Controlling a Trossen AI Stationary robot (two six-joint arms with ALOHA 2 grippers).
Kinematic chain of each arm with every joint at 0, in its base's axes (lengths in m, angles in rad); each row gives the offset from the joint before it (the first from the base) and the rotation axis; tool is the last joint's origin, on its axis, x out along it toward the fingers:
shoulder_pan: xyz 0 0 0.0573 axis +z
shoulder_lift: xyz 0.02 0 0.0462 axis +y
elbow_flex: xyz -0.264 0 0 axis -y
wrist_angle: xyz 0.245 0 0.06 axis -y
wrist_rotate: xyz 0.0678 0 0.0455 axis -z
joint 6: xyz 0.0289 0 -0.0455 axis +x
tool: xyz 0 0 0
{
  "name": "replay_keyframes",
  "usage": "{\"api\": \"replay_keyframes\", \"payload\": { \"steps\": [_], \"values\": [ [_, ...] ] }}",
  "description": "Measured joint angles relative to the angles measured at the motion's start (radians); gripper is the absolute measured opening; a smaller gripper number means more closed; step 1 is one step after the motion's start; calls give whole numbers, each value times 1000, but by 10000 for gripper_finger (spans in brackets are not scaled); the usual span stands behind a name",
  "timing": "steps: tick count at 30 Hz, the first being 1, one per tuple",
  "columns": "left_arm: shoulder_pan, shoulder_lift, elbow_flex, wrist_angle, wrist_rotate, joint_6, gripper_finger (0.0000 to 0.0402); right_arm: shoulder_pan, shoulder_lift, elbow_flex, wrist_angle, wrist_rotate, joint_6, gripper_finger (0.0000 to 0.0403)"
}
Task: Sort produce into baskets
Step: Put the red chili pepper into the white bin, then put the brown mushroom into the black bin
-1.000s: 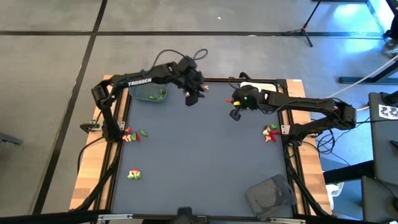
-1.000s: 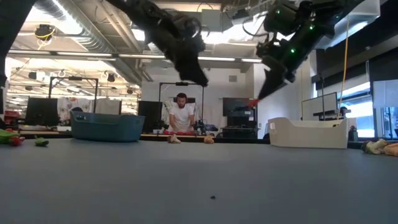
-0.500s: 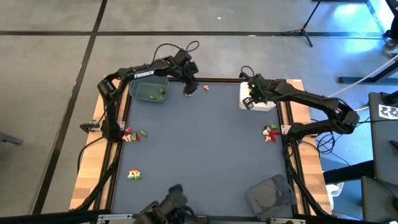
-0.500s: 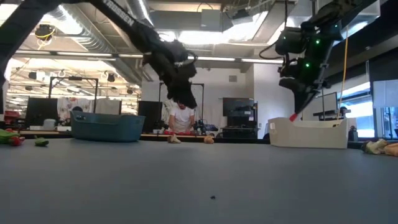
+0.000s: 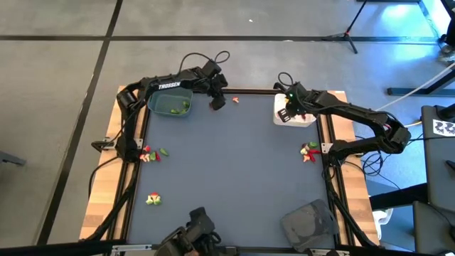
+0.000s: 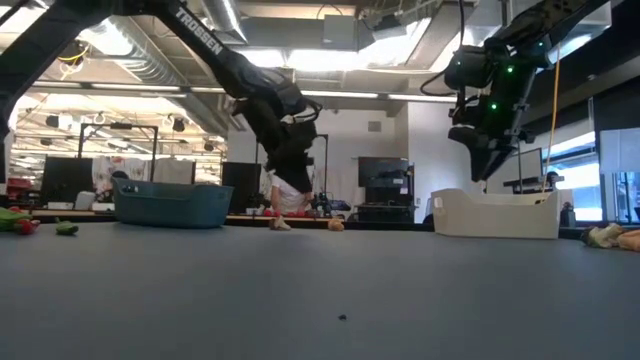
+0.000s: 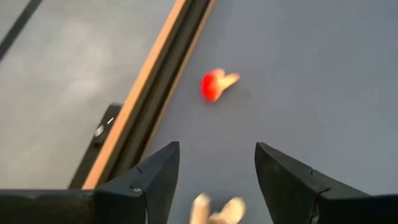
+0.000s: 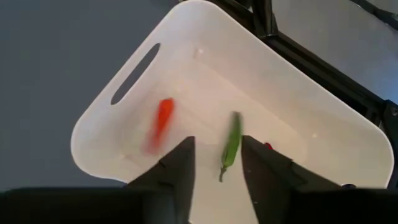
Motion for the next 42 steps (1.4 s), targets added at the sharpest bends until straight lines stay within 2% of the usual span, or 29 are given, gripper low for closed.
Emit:
{"api": "replay_keyframes", "payload": {
  "steps": [4, 8, 30, 35, 42],
  "values": [
    [6, 0, 0, -64, -23, 40, 207, 0, 0, 0, -6, -17, 2, 174],
    [11, 0, 0, -124, -24, 60, 207, 0, 0, 0, -6, -26, -8, 193],
    [16, 73, 0, -203, 0, 211, 205, 0, 0, -1, -8, -54, -37, 191],
    [9, 128, 3, -199, 2, 252, 166, 0, 0, -1, -6, -54, -60, 191],
    [3, 130, 2, -187, 18, 257, 55, 16, -4, 6, -31, -104, -68, 191]
  ]
}}
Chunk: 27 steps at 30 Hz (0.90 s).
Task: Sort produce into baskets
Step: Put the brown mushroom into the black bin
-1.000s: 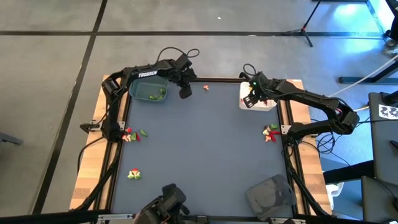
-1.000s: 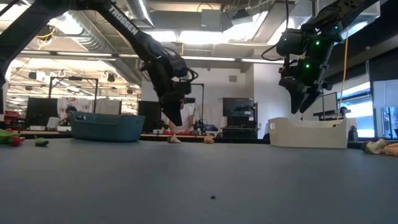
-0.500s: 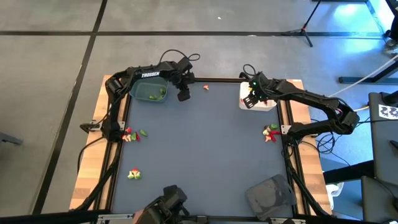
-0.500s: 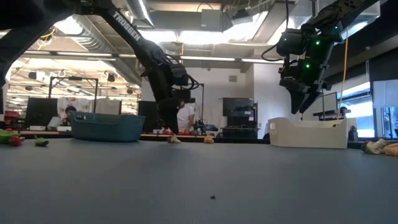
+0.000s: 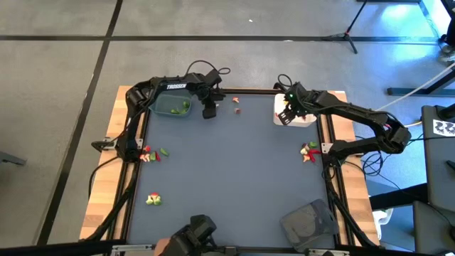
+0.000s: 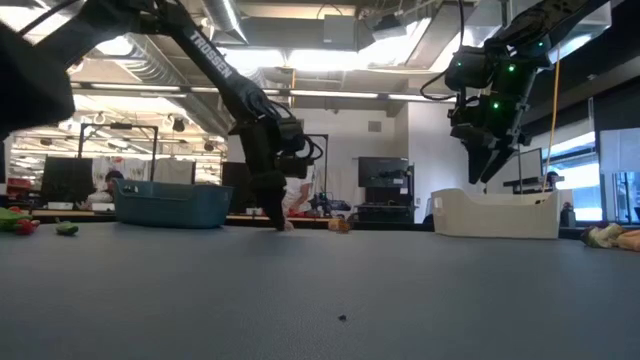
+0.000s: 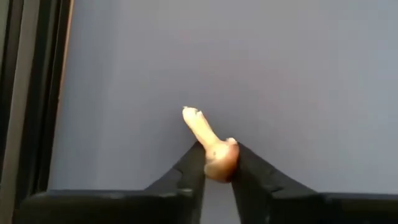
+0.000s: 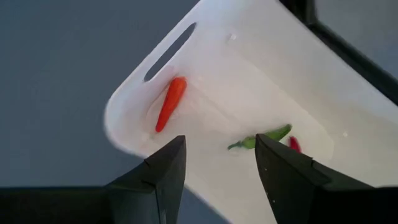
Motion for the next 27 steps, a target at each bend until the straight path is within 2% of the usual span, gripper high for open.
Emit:
{"api": "replay_keyframes", "payload": {
  "steps": [2, 5, 8, 14, 17, 22, 27],
  "values": [
    [0, -4, -1, 0, 2, -1, 37, 23, -10, 22, -20, -9, 4, 191],
    [0, -6, -2, 3, 1, -33, 37, 62, -28, 60, -37, -8, 12, 191],
    [0, -8, -3, 15, 2, -80, 69, 102, -33, 92, -44, -9, 47, 191],
    [-1, -8, -3, 35, 5, -111, 159, 168, -36, 115, -45, -9, 64, 191],
    [-1, -11, -3, 34, 5, -125, 188, 184, -35, 115, -47, -9, 66, 191],
    [5, -13, 19, 40, -6, -214, 206, 197, -35, 115, -46, -9, 83, 191],
    [8, -14, 19, 57, -7, -273, 200, 195, -35, 115, -46, -9, 83, 191]
  ]
}}
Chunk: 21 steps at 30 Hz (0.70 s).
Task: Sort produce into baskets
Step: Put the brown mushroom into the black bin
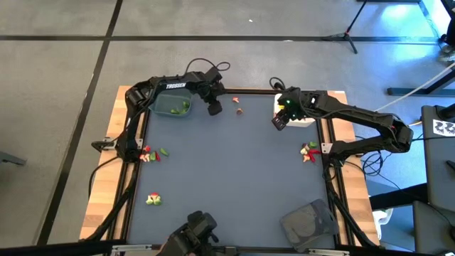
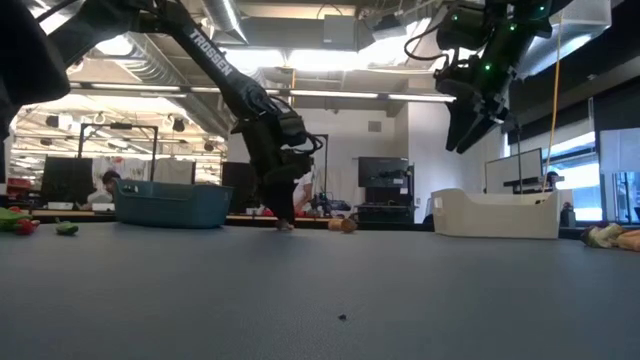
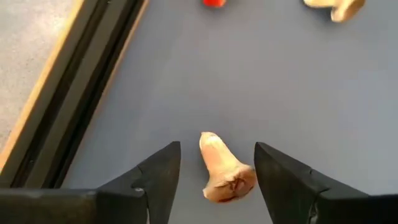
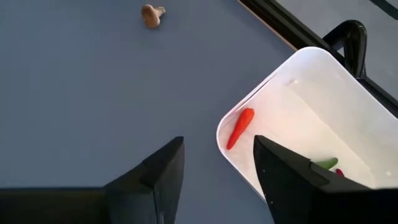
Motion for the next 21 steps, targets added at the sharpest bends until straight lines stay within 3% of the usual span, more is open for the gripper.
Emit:
{"api": "replay_keyframes", "payload": {
  "steps": [6, 14, 21],
  "values": [
    [0, 0, -13, -25, -1, 49, 164, 0, 0, 0, 0, 0, -1, 191],
    [-4, -1, -30, -29, -2, 129, 75, 0, 0, 0, 26, -1, -1, 191],
    [-21, -37, -33, -84, -2, 167, 29, 61, 5, -9, 210, -74, -39, 191]
  ]
}}
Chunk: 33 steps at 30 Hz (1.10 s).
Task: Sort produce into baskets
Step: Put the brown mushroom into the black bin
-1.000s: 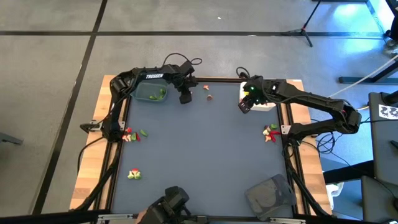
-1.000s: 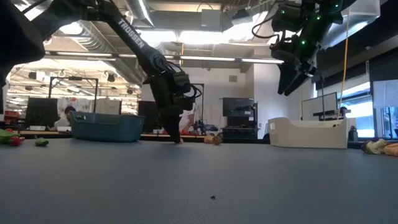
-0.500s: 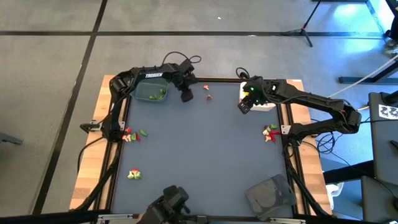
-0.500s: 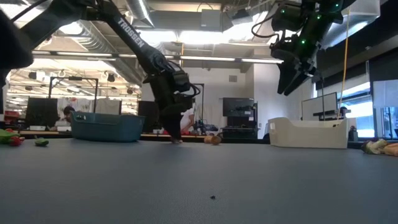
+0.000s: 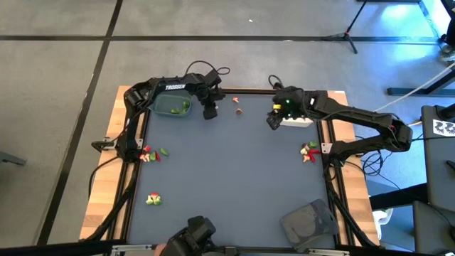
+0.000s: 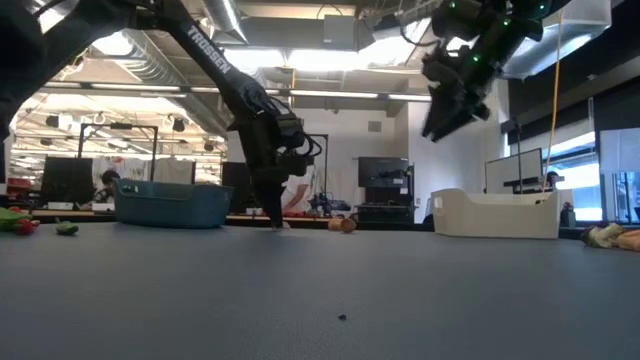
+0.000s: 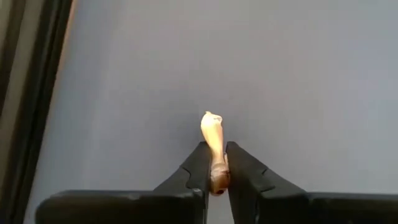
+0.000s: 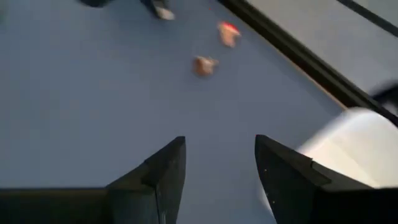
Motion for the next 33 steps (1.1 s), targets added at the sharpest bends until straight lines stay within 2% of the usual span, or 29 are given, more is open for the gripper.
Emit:
{"api": "replay_keyframes", "payload": {
  "steps": [7, 12, 16, 19, 25, 28, 33],
  "values": [
    [-38, -153, 0, -67, -3, -25, 41, 95, 6, -63, 223, 5, -24, 191],
    [-49, -278, 2, -60, -6, -45, 37, 130, 8, -71, 259, 39, -34, 191],
    [-56, -343, -3, -32, 5, -66, 41, 128, 5, -71, 247, -6, -35, 191],
    [-85, -365, -3, -5, 68, -43, 43, 129, 6, -71, 254, -25, -38, 191],
    [-165, -368, -4, 15, 291, 71, 44, 129, 14, -71, 315, -43, -75, 191],
    [-221, -368, -4, 57, 311, 109, 44, 140, 14, -71, 388, -145, -118, 191],
    [-295, -368, -4, 144, 315, 120, 45, 177, 38, -70, 535, -174, -146, 191]
  ]
}}
